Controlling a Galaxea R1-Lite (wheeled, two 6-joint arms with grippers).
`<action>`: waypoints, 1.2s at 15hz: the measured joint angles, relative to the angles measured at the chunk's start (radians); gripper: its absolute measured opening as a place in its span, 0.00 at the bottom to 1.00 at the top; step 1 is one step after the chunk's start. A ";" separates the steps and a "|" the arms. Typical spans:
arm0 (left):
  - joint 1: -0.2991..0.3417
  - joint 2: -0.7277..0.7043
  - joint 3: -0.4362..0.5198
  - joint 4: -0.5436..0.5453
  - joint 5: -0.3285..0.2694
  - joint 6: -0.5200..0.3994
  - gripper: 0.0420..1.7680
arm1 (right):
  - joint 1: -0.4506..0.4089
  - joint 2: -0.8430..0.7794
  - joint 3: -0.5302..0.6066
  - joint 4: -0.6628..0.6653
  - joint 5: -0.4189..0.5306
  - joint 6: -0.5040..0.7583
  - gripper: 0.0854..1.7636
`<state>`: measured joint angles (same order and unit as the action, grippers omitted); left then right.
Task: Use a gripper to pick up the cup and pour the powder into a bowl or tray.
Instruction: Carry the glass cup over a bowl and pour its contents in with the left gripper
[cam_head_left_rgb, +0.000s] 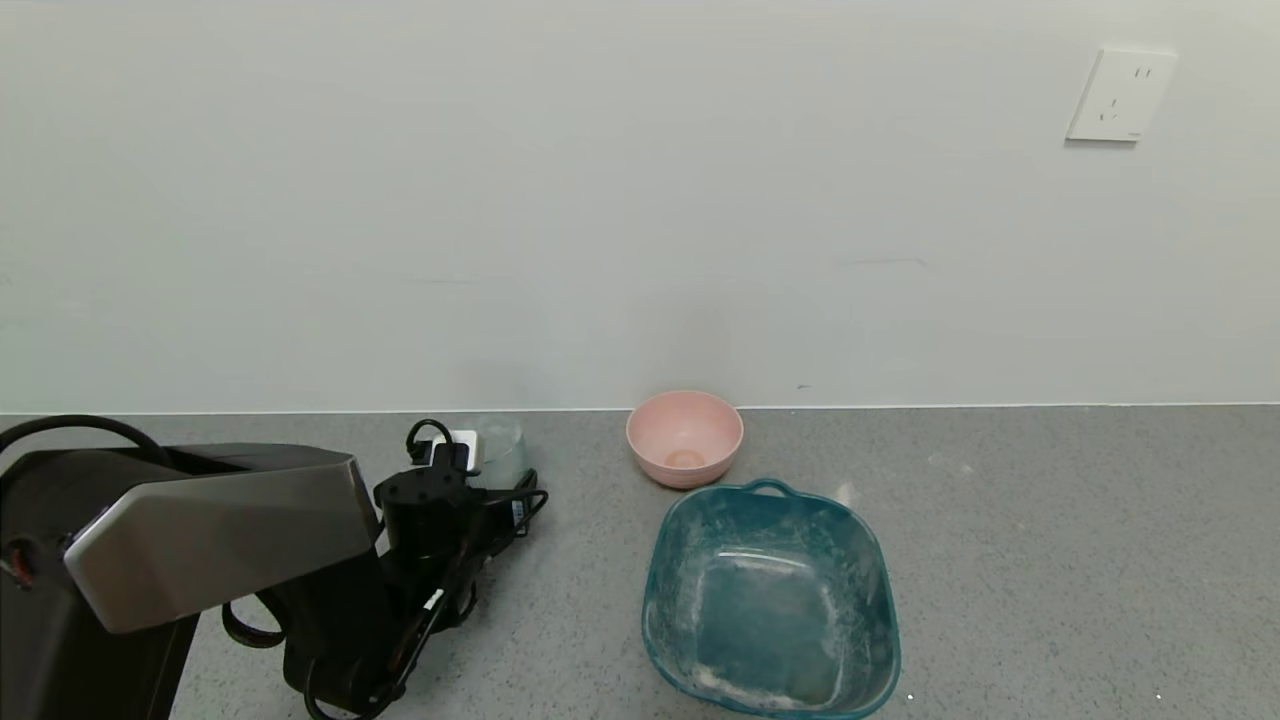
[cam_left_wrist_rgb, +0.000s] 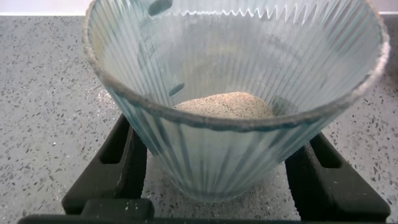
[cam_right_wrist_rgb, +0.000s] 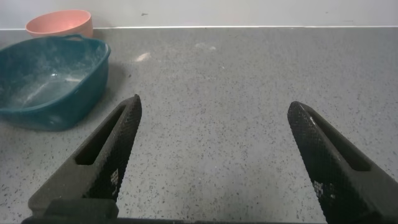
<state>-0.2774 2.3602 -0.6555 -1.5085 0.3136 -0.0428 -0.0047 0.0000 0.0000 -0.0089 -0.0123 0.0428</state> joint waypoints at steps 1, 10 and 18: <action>0.000 -0.015 0.002 0.013 0.000 0.001 0.72 | 0.000 0.000 0.000 0.000 0.000 0.000 0.97; -0.010 -0.233 -0.016 0.258 0.026 0.078 0.71 | 0.000 0.000 0.000 0.000 0.000 0.000 0.97; -0.045 -0.361 -0.185 0.559 0.073 0.219 0.71 | 0.000 0.000 0.000 0.000 0.000 0.000 0.97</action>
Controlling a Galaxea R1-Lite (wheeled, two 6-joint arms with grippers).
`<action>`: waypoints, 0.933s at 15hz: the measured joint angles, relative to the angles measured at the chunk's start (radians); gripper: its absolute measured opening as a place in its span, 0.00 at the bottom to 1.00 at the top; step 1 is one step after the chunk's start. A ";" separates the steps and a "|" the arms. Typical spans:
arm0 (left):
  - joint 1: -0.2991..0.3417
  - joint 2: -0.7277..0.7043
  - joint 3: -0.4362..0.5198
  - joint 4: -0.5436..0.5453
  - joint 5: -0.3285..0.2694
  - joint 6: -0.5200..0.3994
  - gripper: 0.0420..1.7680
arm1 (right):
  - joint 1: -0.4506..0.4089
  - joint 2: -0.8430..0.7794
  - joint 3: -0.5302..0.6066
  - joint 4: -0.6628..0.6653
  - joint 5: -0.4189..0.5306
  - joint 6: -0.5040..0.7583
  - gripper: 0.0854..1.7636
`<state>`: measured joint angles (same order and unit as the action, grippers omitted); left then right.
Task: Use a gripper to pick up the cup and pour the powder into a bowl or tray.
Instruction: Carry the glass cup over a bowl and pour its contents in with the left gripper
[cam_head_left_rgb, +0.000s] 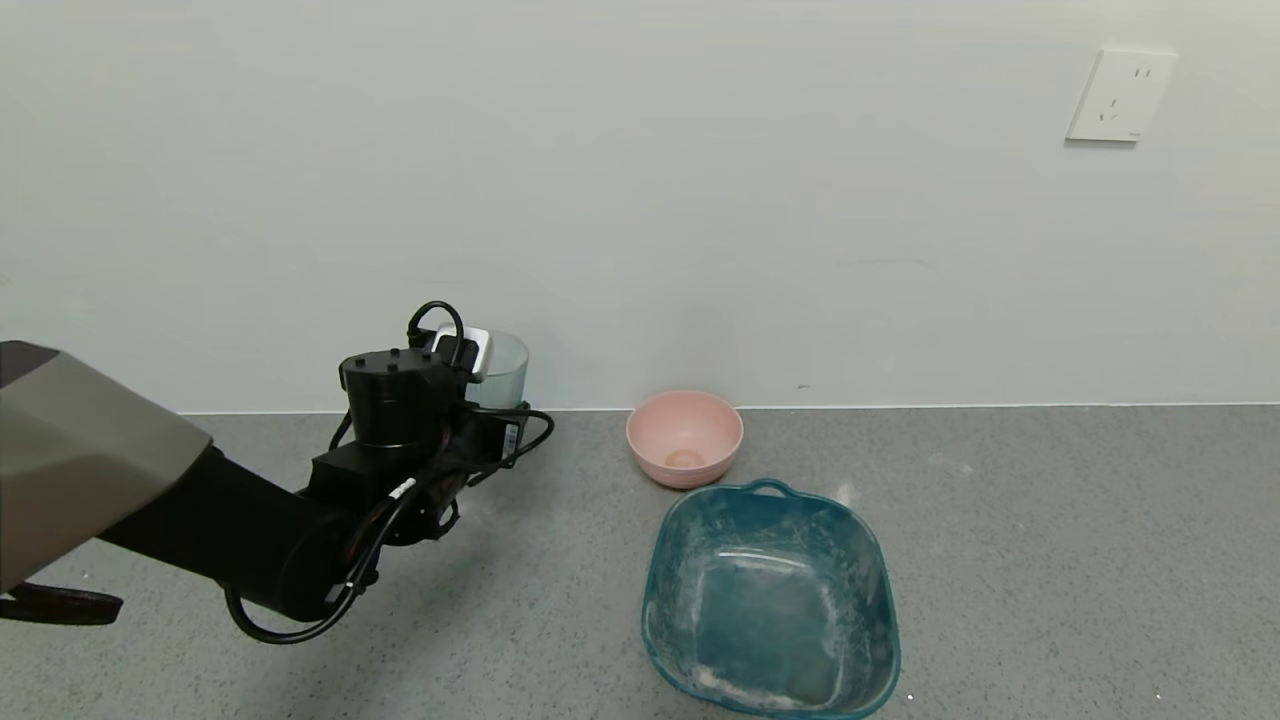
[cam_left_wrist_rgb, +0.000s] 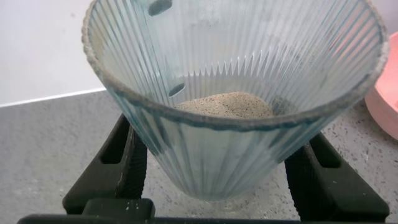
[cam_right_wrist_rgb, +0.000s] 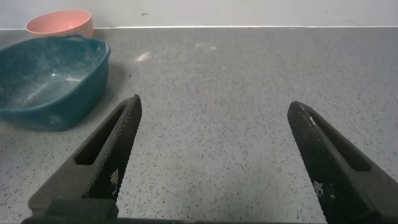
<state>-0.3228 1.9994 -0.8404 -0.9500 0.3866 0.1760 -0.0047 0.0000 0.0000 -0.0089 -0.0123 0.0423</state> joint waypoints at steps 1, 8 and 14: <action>-0.004 -0.004 -0.021 0.024 0.004 0.032 0.71 | 0.000 0.000 0.000 0.000 0.000 0.000 0.97; -0.053 -0.004 -0.156 0.162 0.014 0.176 0.71 | 0.000 0.000 0.000 0.000 0.000 0.000 0.97; -0.107 0.006 -0.281 0.328 -0.020 0.246 0.71 | 0.000 0.000 0.000 0.000 0.000 0.000 0.97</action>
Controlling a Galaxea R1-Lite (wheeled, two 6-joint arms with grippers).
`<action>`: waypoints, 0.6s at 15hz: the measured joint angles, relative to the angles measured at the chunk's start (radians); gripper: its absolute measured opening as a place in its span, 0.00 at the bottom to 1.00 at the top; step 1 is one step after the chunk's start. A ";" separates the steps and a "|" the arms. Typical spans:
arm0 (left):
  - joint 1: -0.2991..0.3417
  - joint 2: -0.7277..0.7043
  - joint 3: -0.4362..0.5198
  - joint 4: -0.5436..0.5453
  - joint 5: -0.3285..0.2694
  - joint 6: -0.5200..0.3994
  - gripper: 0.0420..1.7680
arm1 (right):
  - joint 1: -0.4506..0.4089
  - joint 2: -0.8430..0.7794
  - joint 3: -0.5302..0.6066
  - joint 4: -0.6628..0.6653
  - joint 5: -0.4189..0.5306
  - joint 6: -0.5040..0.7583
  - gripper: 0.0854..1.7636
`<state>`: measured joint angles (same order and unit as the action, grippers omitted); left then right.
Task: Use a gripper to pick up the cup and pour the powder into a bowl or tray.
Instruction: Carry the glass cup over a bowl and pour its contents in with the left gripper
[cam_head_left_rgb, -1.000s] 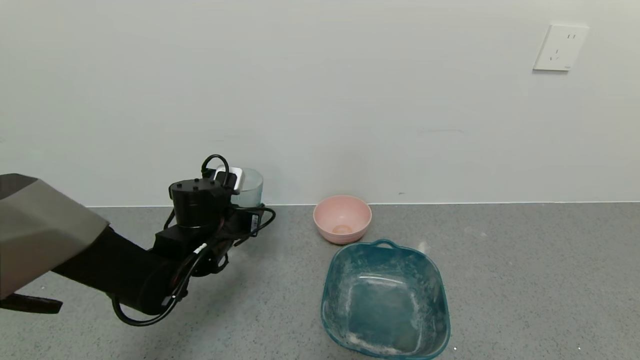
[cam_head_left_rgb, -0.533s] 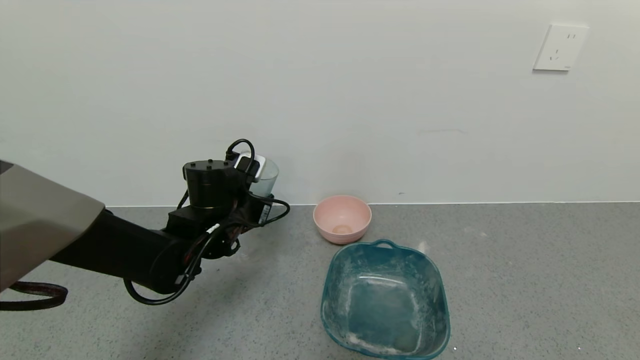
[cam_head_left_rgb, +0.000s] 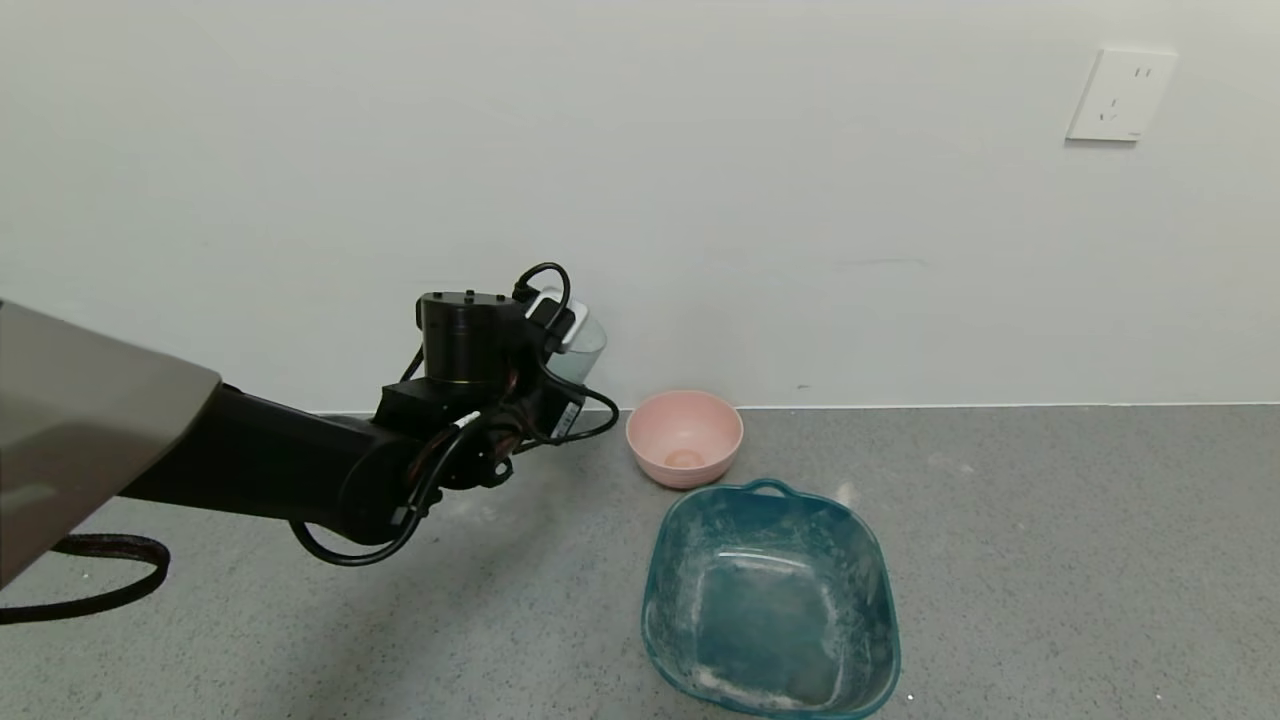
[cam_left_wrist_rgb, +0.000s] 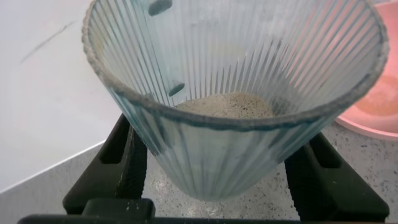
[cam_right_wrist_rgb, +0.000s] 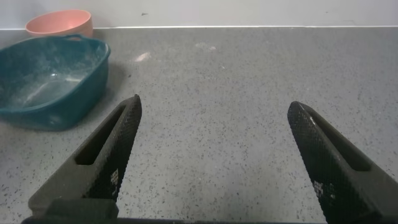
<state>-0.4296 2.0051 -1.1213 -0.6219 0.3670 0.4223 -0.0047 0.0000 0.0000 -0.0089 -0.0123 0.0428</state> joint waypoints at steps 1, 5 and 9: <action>-0.007 0.004 -0.010 0.014 0.000 0.023 0.71 | 0.000 0.000 0.000 0.000 0.000 0.000 0.97; -0.025 0.034 -0.074 0.066 0.003 0.080 0.71 | 0.000 0.000 0.000 0.000 0.000 0.000 0.97; -0.045 0.066 -0.141 0.109 0.012 0.149 0.71 | 0.000 0.000 0.000 0.000 0.000 0.000 0.97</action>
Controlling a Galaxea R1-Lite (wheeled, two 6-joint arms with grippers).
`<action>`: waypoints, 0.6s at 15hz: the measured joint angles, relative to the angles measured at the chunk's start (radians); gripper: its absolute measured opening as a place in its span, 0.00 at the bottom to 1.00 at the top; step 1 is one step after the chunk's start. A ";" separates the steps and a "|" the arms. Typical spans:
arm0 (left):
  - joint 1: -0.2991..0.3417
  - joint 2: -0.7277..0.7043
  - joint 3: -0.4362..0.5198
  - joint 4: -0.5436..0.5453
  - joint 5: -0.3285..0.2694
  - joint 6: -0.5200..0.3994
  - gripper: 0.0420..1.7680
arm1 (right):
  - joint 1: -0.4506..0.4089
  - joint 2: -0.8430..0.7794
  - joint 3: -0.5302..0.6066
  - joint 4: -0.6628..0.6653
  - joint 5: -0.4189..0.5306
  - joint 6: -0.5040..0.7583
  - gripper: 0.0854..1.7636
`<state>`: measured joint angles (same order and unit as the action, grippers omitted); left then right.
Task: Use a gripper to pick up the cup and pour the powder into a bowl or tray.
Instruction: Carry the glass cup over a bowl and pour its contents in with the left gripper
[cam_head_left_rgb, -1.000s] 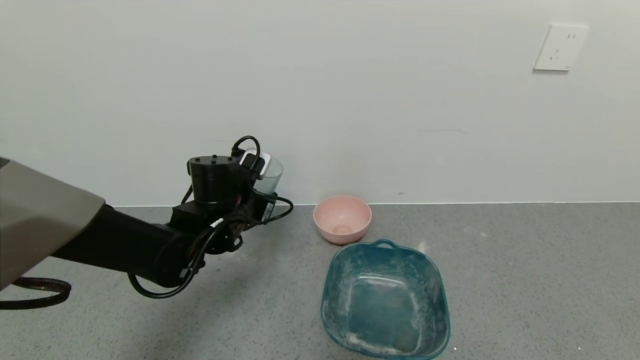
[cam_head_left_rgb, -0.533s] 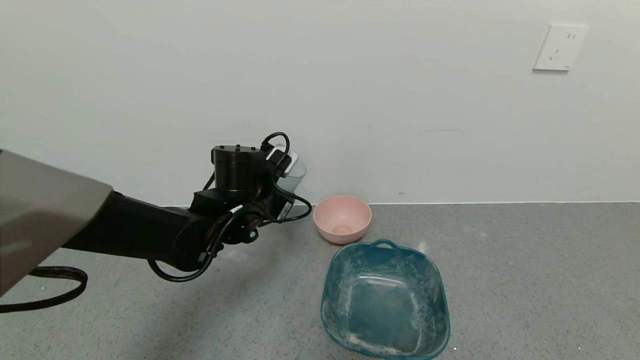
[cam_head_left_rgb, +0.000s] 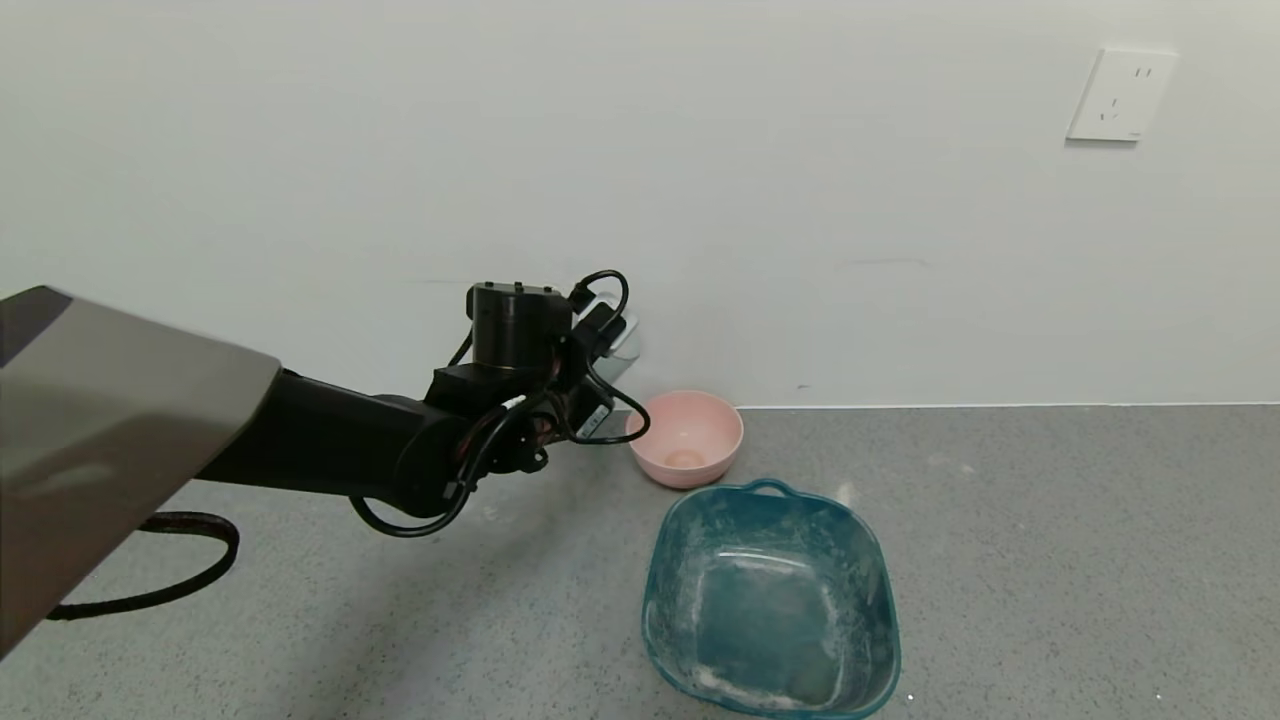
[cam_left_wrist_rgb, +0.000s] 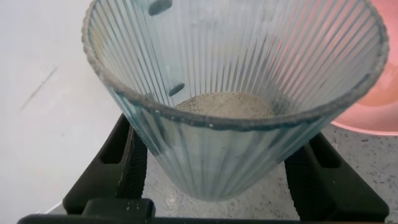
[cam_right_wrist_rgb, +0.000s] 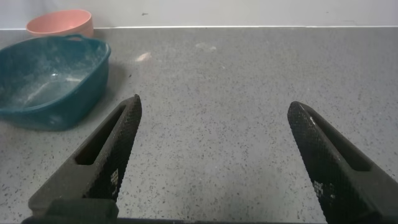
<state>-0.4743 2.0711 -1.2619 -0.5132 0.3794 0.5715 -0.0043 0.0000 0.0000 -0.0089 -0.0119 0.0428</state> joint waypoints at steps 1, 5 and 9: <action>-0.006 0.009 -0.009 0.000 0.002 0.026 0.71 | 0.000 0.000 0.000 0.000 0.000 0.000 0.97; -0.014 0.041 -0.036 0.002 0.046 0.118 0.71 | 0.000 0.000 0.000 0.000 0.000 0.000 0.97; -0.020 0.069 -0.074 0.060 0.098 0.158 0.71 | 0.000 0.000 0.000 0.000 0.000 0.000 0.97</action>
<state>-0.4945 2.1398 -1.3364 -0.4536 0.4770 0.7294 -0.0047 0.0000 0.0000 -0.0089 -0.0119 0.0428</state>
